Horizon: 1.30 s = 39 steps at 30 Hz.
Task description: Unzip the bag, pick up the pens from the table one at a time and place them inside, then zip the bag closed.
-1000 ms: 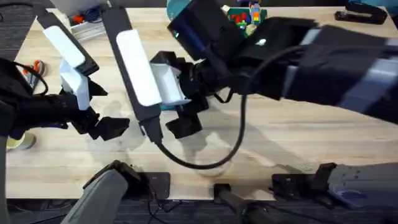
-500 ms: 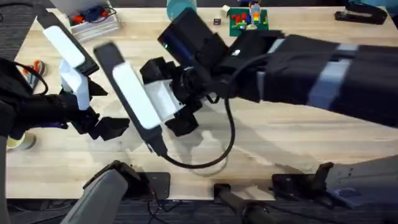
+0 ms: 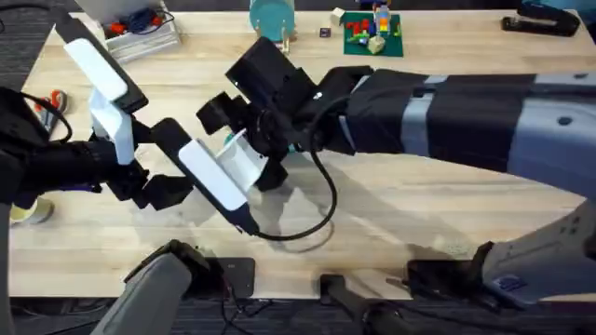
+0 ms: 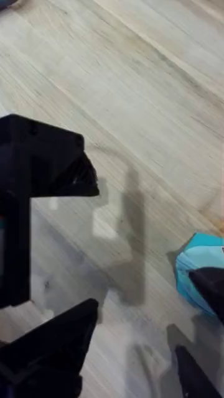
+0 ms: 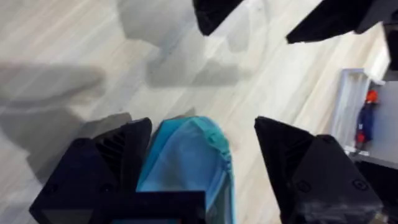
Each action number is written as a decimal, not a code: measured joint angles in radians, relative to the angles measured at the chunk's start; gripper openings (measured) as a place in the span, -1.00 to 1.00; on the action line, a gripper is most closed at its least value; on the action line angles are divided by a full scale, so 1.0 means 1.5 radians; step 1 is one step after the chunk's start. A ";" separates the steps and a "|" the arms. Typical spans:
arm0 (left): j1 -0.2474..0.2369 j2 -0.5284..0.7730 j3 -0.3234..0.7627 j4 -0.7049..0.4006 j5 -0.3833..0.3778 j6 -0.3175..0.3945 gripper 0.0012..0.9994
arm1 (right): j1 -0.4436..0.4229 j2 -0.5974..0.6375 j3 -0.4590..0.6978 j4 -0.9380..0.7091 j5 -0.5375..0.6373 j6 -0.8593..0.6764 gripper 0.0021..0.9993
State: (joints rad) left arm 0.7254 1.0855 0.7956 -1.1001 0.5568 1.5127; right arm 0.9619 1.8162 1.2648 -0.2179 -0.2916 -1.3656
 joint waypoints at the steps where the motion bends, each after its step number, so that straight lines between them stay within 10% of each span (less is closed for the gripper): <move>1: 0.000 0.000 0.000 0.000 0.000 0.000 0.99 | 0.000 0.001 0.000 0.007 0.002 -0.002 0.99; 15: 0.000 0.000 0.000 0.000 0.000 0.000 0.99 | 0.000 0.037 0.000 0.078 0.066 0.001 0.91; 31: 0.000 0.000 0.000 0.000 0.000 0.002 0.99 | 0.002 0.043 0.000 0.104 0.096 -0.018 -0.60; 39: 0.000 0.000 0.000 0.000 0.000 0.002 0.99 | 0.003 0.043 0.000 0.101 0.110 -0.020 -0.92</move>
State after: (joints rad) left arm 0.7254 1.0855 0.7956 -1.1000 0.5569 1.5158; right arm 0.9661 1.8809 1.2648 -0.0664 -0.1261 -1.3956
